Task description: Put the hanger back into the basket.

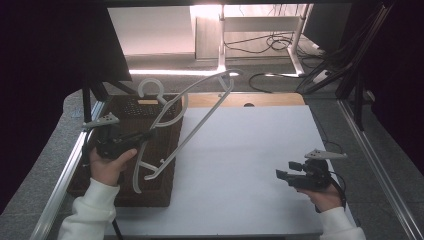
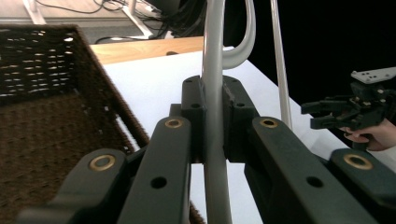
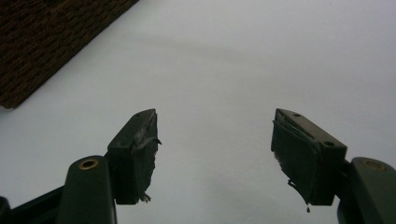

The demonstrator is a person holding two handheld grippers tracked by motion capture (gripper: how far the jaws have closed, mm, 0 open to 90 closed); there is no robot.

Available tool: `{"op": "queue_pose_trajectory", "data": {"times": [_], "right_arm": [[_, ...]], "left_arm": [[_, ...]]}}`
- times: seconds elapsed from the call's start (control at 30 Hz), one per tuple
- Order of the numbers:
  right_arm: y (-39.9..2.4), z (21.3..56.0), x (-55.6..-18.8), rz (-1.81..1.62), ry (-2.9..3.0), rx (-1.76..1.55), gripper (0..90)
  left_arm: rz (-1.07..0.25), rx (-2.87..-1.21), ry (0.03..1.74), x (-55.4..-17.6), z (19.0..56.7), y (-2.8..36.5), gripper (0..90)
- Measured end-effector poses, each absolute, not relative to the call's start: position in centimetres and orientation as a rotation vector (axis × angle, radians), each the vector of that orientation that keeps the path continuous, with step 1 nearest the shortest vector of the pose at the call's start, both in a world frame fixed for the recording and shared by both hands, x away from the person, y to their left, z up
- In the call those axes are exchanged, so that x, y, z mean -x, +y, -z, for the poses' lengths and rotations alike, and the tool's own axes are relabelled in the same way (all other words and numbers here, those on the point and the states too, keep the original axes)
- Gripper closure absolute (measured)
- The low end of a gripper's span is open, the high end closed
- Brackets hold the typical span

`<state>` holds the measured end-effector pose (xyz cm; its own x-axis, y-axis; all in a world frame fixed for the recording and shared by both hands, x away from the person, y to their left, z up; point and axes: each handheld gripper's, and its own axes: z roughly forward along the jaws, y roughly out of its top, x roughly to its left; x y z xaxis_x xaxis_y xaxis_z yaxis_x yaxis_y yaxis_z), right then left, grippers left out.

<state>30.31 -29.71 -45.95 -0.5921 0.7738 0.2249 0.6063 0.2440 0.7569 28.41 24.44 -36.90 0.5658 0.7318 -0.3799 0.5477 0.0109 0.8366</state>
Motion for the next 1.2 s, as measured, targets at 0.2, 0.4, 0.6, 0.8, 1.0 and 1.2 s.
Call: {"op": "queue_pose_trajectory", "data": {"times": [0.2,0.4,0.6,0.8,1.0,1.2], "right_arm": [[-29.8,46.0,-30.3,-1.257,2.319,-1.311,31.9],[-29.8,46.0,-30.3,-1.244,2.317,-1.315,31.4],[-29.8,46.2,-30.3,-1.237,2.316,-1.319,31.3],[-29.8,46.2,-30.3,-1.230,2.317,-1.316,31.2],[-30.0,46.3,-30.3,-1.226,2.313,-1.324,31.1],[-29.9,46.3,-30.3,-1.222,2.312,-1.325,31.0]], "left_arm": [[-0.232,-1.655,1.109,-28.5,36.6,26.0,82.2],[-0.267,-1.662,1.134,-28.5,36.3,27.5,82.2],[-0.294,-1.658,1.169,-28.5,36.6,29.2,82.2],[-0.311,-1.670,1.197,-28.5,37.1,30.5,82.2],[-0.337,-1.688,1.223,-28.2,37.6,31.8,82.2],[-0.358,-1.692,1.246,-27.9,38.0,33.2,82.2]]}}
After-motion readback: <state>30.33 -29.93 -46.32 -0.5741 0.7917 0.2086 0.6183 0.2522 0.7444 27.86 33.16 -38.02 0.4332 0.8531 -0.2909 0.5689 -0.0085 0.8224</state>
